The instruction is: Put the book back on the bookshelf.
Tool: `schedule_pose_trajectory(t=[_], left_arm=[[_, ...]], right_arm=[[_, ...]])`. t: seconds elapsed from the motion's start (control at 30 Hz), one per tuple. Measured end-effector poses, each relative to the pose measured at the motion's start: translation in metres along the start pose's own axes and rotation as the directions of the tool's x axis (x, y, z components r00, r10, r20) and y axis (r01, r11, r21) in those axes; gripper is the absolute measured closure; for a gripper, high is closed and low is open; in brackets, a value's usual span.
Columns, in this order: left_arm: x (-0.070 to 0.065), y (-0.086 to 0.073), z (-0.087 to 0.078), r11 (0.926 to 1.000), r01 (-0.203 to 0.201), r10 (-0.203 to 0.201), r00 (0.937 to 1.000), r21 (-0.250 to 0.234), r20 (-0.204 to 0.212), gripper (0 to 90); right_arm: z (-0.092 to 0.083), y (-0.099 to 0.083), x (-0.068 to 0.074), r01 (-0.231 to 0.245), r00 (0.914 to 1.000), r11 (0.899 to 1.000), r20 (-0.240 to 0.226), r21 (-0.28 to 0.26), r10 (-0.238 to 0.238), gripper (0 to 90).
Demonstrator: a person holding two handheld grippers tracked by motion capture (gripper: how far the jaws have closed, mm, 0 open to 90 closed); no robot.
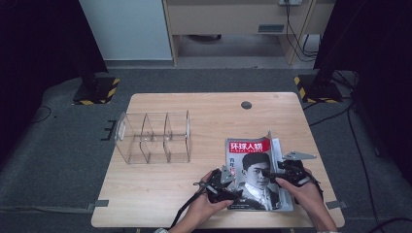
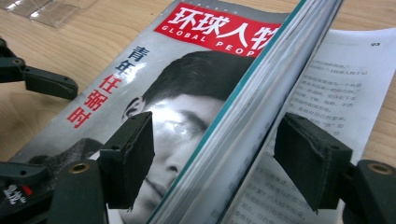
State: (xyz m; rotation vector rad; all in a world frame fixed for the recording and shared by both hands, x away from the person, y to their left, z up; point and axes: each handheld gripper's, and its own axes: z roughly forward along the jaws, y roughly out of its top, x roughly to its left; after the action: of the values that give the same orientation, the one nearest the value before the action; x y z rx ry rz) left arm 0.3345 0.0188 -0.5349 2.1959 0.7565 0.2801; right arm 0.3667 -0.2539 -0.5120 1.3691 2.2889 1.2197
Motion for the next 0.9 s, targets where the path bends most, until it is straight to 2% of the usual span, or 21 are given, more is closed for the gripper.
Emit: schedule_pose_trajectory(t=[0.37, 0.4, 0.67, 0.9], left_arm=[[0.0, 0.0, 0.0, 1.0, -0.001, 0.001, 1.0, 0.0, 0.0, 19.2], [0.0, 0.0, 0.0, 1.0, 0.0, 0.0, 1.0, 0.0, 0.0, 19.1], [0.0, 0.0, 0.0, 1.0, 0.0, 0.0, 1.0, 0.0, 0.0, 19.1], [0.0, 0.0, 0.0, 1.0, 0.0, 0.0, 1.0, 0.0, -0.001, 19.1]], right_arm=[[-0.009, -0.001, -0.006, 0.005, 0.9998, 1.0, -0.02, 0.001, -0.005, 27.4], [-0.01, -0.001, -0.006, -0.011, 0.9997, 1.0, -0.023, 0.005, 0.011, 27.1], [-0.013, -0.003, -0.01, -0.022, 0.9984, 1.0, -0.051, 0.019, 0.023, 24.1], [-0.002, -0.002, -0.005, -0.001, 0.9999, 0.999, -0.016, 0.032, 0.002, 26.2]])
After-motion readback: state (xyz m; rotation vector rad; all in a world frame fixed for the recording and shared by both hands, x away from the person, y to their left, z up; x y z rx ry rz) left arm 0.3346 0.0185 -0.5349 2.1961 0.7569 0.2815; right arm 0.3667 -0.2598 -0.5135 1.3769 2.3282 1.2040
